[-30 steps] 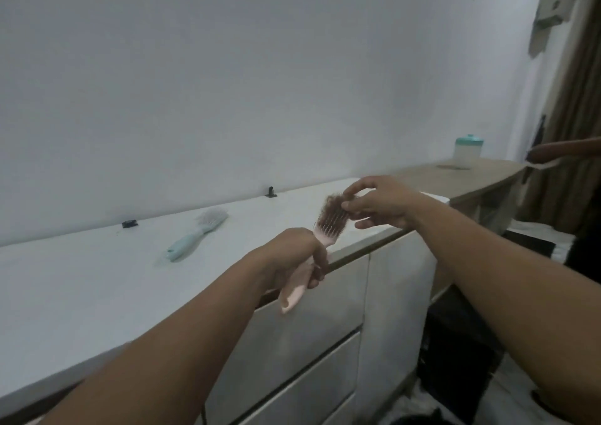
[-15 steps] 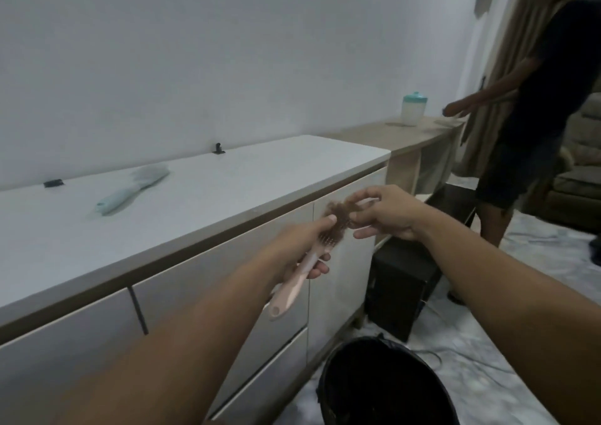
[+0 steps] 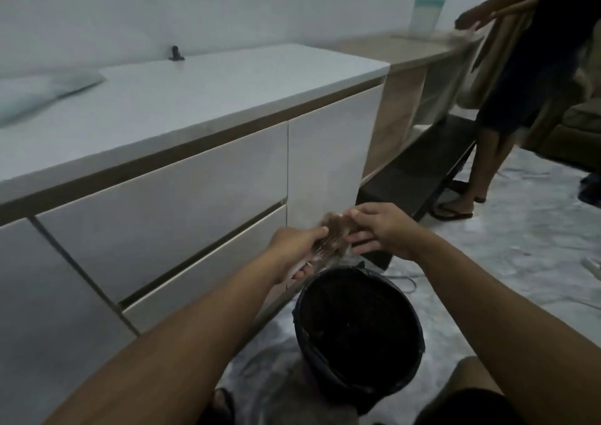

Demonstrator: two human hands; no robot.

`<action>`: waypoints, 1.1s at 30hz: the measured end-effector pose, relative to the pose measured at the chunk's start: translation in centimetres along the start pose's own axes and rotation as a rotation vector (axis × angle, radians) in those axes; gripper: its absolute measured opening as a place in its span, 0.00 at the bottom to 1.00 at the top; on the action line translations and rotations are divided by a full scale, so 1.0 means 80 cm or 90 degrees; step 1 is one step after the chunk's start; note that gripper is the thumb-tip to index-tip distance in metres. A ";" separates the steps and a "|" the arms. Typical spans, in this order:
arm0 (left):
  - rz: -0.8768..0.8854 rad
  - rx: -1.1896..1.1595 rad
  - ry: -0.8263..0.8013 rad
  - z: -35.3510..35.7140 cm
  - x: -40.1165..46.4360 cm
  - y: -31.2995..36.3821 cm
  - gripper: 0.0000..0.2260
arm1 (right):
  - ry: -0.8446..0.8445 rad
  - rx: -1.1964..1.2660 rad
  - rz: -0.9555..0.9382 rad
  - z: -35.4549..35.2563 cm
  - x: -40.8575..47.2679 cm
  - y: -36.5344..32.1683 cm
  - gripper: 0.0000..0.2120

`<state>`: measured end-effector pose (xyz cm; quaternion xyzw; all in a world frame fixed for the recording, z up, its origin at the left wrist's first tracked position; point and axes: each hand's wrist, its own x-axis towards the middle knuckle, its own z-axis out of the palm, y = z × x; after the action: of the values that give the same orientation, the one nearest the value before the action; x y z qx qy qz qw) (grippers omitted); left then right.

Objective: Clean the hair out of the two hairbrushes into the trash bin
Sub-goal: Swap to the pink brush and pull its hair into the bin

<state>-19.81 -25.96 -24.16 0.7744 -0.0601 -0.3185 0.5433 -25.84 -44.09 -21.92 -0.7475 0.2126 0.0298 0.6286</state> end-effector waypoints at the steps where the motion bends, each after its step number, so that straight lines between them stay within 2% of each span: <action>1: -0.006 0.007 0.008 0.006 0.004 -0.007 0.21 | 0.008 -0.007 0.000 0.001 0.004 0.012 0.13; 9: -0.088 0.063 -0.009 0.054 0.031 -0.064 0.17 | 0.091 -0.127 -0.022 -0.001 0.007 0.099 0.06; 12: -0.119 0.073 -0.029 0.069 0.034 -0.080 0.17 | 0.133 -0.135 -0.012 -0.005 0.009 0.132 0.07; 18: -0.173 0.071 -0.062 0.095 0.050 -0.114 0.19 | 0.155 -0.080 0.019 -0.012 0.004 0.178 0.04; 21: -0.189 0.084 -0.074 0.106 0.058 -0.122 0.20 | 0.160 -0.044 0.028 -0.016 0.008 0.198 0.05; 27: -0.198 0.108 -0.072 0.124 0.077 -0.120 0.18 | 0.166 0.011 0.044 -0.027 0.020 0.220 0.04; 31: -0.184 0.141 -0.076 0.132 0.089 -0.115 0.17 | 0.142 0.032 0.021 -0.031 0.029 0.223 0.11; 33: -0.174 0.156 -0.079 0.135 0.095 -0.112 0.16 | 0.141 0.007 0.000 -0.032 0.036 0.223 0.11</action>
<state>-22.12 -34.35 -37.53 0.8146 -0.0256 -0.4268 0.3919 -30.12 -49.47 -38.83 -0.7430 0.2806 -0.0539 0.6052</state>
